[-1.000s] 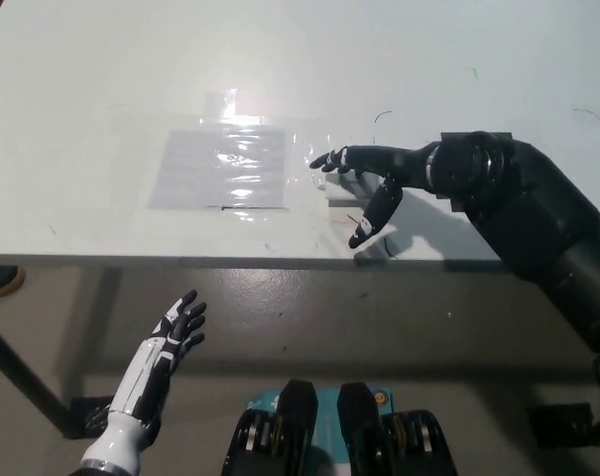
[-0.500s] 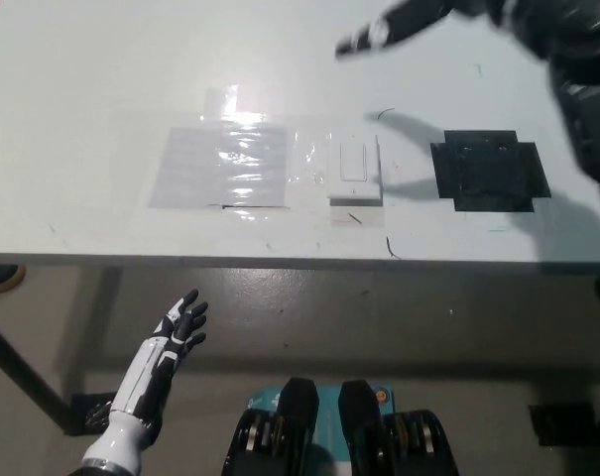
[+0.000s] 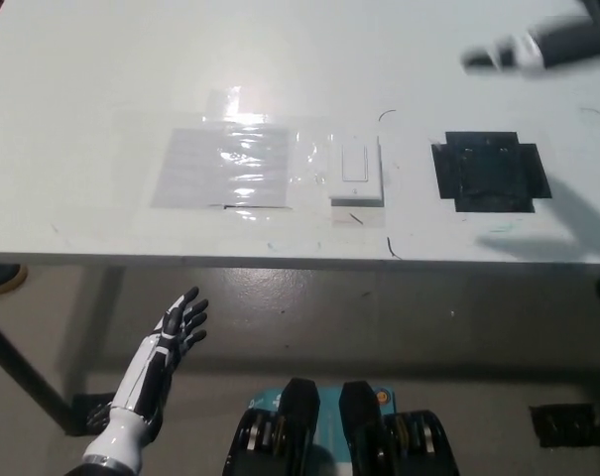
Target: A white switch is kept at the centre of the table close to the robot and the robot uses its right hand to press it to turn it on
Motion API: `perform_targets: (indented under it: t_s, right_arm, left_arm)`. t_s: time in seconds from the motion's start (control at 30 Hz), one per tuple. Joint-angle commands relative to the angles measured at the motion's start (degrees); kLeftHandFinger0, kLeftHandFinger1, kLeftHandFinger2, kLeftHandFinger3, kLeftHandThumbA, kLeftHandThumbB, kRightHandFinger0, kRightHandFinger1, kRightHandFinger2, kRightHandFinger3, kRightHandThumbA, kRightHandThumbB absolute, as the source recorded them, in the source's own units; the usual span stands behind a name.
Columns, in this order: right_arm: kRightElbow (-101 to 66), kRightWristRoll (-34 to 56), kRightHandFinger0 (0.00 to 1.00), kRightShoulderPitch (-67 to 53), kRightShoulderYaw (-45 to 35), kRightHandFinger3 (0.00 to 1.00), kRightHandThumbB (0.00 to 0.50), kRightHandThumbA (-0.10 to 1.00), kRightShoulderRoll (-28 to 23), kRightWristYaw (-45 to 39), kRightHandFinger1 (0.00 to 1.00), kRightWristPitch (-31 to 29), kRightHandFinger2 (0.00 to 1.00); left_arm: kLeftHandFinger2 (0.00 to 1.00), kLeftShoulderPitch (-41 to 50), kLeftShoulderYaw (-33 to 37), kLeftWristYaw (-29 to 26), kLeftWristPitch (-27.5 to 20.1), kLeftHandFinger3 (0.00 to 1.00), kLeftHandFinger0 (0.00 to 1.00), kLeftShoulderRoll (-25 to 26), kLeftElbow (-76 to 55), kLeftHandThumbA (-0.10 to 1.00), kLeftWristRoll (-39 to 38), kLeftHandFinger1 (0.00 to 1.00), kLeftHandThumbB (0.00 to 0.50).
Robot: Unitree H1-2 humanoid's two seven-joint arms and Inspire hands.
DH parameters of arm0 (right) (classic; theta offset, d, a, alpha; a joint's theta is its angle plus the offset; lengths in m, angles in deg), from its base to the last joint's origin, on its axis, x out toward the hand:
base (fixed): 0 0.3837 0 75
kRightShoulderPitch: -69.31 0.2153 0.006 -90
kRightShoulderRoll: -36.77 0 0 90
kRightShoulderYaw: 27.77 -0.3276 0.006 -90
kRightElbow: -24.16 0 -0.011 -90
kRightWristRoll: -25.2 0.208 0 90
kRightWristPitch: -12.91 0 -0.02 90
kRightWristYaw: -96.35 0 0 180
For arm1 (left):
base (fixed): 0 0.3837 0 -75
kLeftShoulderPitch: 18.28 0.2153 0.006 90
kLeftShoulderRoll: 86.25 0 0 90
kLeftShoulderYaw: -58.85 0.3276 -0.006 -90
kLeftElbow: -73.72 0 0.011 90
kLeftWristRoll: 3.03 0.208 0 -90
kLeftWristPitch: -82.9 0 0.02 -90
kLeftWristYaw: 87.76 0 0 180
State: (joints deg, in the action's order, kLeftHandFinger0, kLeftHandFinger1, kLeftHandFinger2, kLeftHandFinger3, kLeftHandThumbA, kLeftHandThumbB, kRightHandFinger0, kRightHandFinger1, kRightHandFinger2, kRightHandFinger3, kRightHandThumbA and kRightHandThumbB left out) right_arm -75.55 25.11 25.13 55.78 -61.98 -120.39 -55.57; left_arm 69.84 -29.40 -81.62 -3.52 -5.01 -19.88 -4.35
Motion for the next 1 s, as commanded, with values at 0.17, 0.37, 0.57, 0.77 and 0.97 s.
perform_targets:
  t_s: [0.17,0.37,0.57,0.77,0.97]
  right_arm:
    - [-38.2,17.5,1.0,-36.8,-12.3,1.0,0.286,1.0,16.1,14.3,1.0,-16.0,1.0]
    - [-28.5,12.0,1.0,-46.5,-8.3,1.0,0.245,1.0,23.9,12.4,1.0,-28.4,1.0]
    - [-15.1,8.5,1.0,-49.3,-6.5,1.0,0.174,1.0,29.5,12.9,1.0,-35.0,1.0]
    - [-2.6,2.6,1.0,-47.9,-6.6,1.0,0.089,1.0,30.8,16.2,1.0,-41.3,1.0]
    - [6.6,0.1,1.0,-47.7,-7.2,1.0,0.061,1.0,30.7,19.6,1.0,-43.0,1.0]
  left_arm:
    - [1.0,-4.0,0.2,1.1,0.1,1.0,1.0,0.3,-1.5,0.99,-0.7,1.0,0.017]
    - [1.0,-3.9,0.4,0.9,-0.1,1.0,1.0,-0.1,-1.6,1.0,-0.6,1.0,0.004]
    - [1.0,-3.4,0.4,1.1,-0.5,1.0,1.0,0.0,-1.6,1.0,-0.8,1.0,0.0]
    - [1.0,-3.1,0.5,1.3,-1.1,1.0,1.0,0.0,-1.5,1.0,-1.1,1.0,0.013]
    - [1.0,-3.0,0.3,1.4,-1.3,1.0,1.0,0.4,-1.3,1.0,-1.2,1.0,0.014]
